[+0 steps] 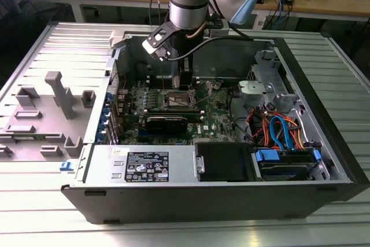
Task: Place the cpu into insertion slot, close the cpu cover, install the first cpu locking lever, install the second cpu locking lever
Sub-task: 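Place the cpu into insertion slot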
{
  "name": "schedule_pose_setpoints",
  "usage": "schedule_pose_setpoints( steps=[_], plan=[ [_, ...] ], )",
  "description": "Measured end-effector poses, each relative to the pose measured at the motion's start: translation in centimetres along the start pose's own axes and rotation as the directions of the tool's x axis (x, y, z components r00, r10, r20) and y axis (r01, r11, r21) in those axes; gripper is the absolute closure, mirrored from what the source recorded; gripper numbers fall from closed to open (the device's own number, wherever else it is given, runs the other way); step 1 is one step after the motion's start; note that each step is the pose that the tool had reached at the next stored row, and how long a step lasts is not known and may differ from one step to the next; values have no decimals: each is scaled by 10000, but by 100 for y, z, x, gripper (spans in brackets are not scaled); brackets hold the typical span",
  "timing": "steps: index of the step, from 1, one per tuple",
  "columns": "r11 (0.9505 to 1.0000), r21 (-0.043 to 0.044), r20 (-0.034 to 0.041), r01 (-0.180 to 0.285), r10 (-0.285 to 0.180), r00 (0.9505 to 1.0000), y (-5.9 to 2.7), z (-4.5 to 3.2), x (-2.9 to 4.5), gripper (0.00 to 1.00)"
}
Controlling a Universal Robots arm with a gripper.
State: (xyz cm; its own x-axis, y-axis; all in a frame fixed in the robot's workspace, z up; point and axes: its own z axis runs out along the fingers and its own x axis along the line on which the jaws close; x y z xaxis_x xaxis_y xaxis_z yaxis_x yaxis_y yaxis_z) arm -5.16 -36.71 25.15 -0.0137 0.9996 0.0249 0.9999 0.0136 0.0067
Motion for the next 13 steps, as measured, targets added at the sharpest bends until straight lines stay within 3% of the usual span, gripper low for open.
schedule_pose_setpoints(
  steps=[13],
  plan=[
    [10000, -2, -5, 0, 0, 10000, 0, 10, 0, 45]
  ],
)
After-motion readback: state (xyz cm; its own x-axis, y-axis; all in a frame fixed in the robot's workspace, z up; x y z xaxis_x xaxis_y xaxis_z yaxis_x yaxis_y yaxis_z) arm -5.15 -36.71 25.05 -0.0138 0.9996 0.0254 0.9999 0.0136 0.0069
